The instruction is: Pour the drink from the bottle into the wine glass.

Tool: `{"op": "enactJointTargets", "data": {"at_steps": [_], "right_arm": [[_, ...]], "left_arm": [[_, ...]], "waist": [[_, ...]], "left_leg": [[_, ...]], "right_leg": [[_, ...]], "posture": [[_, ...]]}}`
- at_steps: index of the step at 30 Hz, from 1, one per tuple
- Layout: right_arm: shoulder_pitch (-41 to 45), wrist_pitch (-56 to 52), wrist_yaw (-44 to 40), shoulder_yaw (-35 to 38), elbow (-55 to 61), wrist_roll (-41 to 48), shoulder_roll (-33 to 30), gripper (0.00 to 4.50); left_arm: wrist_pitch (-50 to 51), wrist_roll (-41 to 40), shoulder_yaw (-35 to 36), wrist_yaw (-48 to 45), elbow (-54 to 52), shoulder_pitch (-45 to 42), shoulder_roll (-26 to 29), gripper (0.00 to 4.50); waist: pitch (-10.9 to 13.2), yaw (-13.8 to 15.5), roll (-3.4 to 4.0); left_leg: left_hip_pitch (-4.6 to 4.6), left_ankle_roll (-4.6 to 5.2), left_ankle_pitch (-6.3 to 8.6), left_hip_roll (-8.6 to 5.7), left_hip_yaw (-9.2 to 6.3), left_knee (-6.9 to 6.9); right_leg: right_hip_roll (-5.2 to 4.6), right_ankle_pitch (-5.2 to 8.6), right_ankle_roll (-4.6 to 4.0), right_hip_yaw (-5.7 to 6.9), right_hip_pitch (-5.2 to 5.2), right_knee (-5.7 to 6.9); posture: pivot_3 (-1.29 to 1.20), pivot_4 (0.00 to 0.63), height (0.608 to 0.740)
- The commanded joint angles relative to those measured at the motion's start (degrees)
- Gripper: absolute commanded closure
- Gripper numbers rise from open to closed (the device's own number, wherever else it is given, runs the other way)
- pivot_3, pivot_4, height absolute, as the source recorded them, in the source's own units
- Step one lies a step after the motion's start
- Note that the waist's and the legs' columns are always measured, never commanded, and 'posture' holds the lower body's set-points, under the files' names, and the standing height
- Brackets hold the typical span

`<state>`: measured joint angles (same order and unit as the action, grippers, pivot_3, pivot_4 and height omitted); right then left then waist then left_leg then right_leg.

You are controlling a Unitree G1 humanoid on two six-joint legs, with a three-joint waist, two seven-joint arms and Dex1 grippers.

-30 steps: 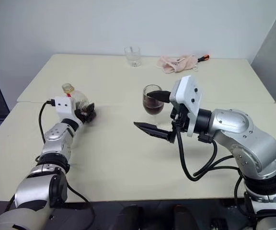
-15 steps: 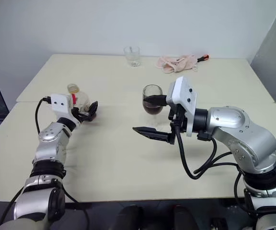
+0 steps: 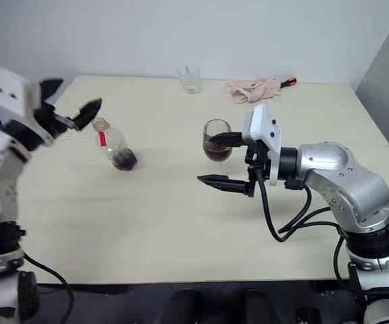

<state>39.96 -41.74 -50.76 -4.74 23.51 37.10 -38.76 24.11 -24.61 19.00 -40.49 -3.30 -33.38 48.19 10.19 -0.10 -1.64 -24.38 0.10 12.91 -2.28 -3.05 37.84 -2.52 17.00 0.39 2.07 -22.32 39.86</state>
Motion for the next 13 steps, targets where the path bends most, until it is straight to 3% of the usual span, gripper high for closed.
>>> {"op": "enactJointTargets", "data": {"at_steps": [1, 7, 13], "right_arm": [[-1.0, 2.4, -2.8, 5.1, -2.4, -0.4, -3.6, 0.00], [-2.8, 4.9, -8.4, 11.3, -12.6, 0.7, -8.1, 0.00], [-2.2, 7.8, -12.7, 10.5, -17.9, -1.6, -10.3, 0.00]], "left_arm": [[6.8, -11.4, 3.1, -11.6, -6.7, 4.3, 3.7, 0.04], [8.4, -14.0, 6.2, -20.4, -4.0, 7.3, 11.5, 0.04], [9.2, -15.0, 6.3, -23.7, -3.3, 9.2, 12.8, 0.04]], "waist": [[0.0, -0.1, 0.02], [0.0, -0.1, 0.04], [0.1, 0.0, 0.17]], "left_leg": [[0.00, 0.00, 0.00, 0.01, 0.01, 0.00], [0.00, 0.04, 0.02, 0.03, 0.04, 0.00], [0.03, 0.14, 0.08, 0.05, 0.10, -0.01]], "right_leg": [[0.00, 0.01, -0.01, -0.01, 0.00, 0.00], [0.01, 0.04, -0.08, 0.02, 0.01, 0.00], [0.00, 0.06, -0.09, 0.00, 0.02, 0.00]], "posture": [[0.00, 0.150, 0.740], [0.00, 0.150, 0.740], [0.00, 0.150, 0.740]]}}
